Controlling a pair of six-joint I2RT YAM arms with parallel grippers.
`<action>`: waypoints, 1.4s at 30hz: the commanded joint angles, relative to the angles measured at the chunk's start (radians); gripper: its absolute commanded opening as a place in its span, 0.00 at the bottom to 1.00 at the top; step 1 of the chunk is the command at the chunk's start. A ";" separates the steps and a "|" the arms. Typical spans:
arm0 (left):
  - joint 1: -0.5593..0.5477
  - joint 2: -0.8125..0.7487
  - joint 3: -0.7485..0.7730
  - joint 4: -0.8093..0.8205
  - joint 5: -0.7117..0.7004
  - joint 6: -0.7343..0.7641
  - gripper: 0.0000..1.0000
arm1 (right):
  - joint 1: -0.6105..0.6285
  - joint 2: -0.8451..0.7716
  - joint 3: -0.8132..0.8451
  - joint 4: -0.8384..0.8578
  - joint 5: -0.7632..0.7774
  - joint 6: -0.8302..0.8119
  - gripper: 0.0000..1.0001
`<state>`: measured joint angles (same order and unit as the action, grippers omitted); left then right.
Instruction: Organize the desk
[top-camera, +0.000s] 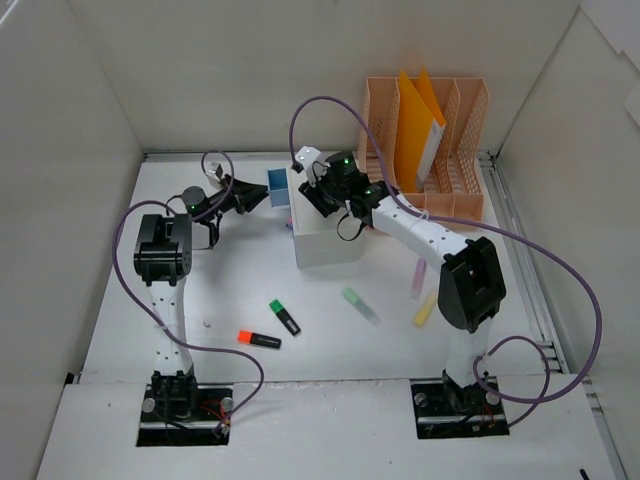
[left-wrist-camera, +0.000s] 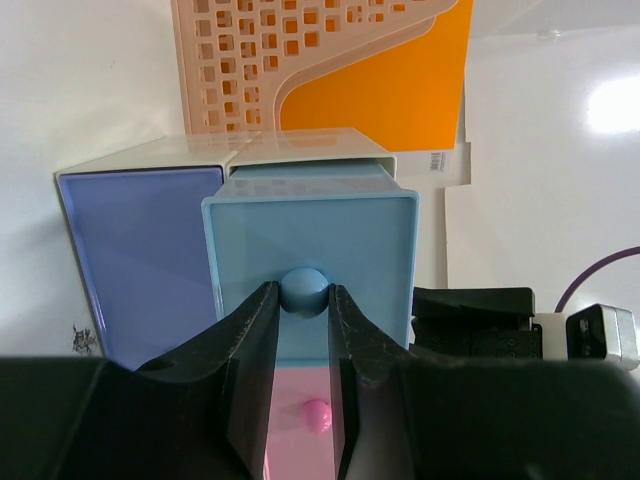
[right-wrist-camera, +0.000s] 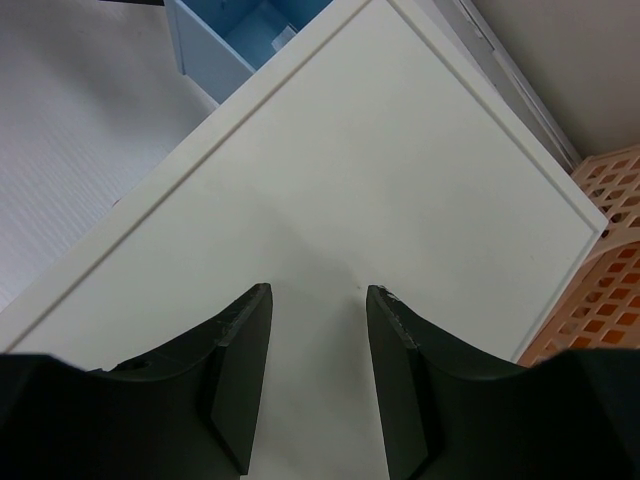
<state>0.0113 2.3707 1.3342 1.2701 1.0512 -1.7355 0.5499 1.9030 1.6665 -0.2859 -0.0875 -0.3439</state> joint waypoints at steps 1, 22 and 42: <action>0.026 -0.094 -0.009 0.092 0.029 0.008 0.00 | -0.011 -0.005 -0.036 -0.078 0.052 -0.015 0.40; 0.081 -0.105 -0.053 0.149 0.052 -0.016 0.00 | -0.022 -0.002 -0.044 -0.078 0.060 -0.023 0.39; 0.136 -0.102 0.000 0.132 0.087 -0.044 0.00 | -0.033 0.005 -0.047 -0.078 0.066 -0.026 0.38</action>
<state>0.1276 2.3459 1.2854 1.2758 1.1172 -1.7802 0.5339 1.9030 1.6588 -0.2699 -0.0700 -0.3519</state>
